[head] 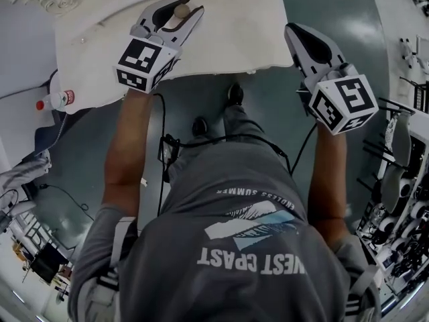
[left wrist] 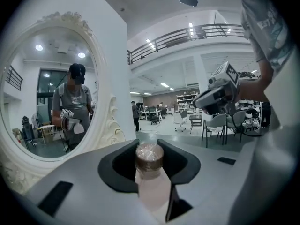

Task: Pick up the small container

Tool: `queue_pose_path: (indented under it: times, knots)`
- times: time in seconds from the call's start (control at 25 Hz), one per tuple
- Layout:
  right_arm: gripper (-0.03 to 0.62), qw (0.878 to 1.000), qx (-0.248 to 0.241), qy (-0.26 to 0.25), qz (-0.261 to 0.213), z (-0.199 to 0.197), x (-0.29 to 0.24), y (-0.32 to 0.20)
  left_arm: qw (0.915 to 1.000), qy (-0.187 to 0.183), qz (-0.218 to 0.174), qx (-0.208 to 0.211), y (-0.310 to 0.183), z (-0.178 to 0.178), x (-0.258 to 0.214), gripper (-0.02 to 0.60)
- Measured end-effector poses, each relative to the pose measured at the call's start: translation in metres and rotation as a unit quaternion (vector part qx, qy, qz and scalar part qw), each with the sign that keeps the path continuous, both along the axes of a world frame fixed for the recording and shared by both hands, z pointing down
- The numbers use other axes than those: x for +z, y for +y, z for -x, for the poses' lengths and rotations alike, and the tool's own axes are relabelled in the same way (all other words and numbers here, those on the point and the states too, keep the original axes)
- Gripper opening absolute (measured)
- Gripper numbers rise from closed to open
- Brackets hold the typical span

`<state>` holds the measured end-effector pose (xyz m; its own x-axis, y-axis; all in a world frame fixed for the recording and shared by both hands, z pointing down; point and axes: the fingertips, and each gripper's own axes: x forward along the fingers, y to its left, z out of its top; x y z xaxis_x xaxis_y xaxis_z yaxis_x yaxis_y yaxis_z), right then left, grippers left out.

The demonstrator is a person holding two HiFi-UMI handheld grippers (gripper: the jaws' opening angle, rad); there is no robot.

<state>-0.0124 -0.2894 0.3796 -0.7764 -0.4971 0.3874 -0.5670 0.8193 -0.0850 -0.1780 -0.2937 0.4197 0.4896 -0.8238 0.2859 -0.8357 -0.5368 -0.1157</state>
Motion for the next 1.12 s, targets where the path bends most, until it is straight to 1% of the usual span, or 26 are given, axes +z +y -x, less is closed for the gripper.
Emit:
queue_pose_path:
  times: [0.36,0.56,0.92,1.12]
  knots:
    - [0.028,0.999,-0.011,-0.011,-0.036,0.024,-0.035,0.018,0.9993,-0.010,-0.035,0.003,0.049,0.027,-0.069,0.133]
    - [0.028,0.998,-0.019,-0.016,-0.058,0.039,-0.051,0.027,0.9978,-0.022,-0.063,0.008,0.077,0.040,-0.102,0.133]
    - [0.028,0.995,-0.038,-0.022,-0.088,0.067,-0.077,0.042,0.9957,-0.034,-0.086,-0.001,0.120,0.066,-0.137,0.133]
    - [0.026,0.993,-0.052,-0.022,-0.103,0.079,-0.088,0.055,0.9946,-0.041,-0.095,-0.010,0.146,0.078,-0.148,0.133]
